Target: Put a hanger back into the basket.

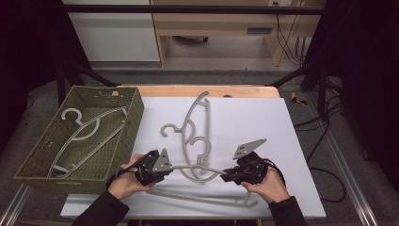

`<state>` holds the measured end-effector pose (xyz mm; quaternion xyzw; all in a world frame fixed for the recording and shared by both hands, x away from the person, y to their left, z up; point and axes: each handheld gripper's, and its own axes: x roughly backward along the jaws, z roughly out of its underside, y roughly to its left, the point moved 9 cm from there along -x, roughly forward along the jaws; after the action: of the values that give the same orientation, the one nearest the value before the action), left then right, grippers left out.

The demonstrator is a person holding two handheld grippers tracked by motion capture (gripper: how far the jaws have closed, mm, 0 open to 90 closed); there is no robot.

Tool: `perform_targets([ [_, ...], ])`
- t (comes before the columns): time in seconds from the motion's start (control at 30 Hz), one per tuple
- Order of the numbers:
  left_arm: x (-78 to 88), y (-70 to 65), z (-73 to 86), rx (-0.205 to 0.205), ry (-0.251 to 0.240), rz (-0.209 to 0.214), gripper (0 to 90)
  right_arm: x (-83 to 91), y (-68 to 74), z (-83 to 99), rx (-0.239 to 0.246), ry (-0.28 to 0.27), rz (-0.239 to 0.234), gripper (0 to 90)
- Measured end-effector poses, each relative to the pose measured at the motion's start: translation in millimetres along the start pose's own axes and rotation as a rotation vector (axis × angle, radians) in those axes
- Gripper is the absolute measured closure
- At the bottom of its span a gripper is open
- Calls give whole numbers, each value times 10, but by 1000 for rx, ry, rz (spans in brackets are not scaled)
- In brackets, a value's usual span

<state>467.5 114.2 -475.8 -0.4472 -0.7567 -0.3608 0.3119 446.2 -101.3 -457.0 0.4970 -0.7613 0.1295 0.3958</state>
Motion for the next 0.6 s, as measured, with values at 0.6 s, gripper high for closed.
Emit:
perform_targets([
  [0.6, 101, -40, -99, 83, -42, -9, 824, 190, -204, -182, 18, -249, 196, 455],
])
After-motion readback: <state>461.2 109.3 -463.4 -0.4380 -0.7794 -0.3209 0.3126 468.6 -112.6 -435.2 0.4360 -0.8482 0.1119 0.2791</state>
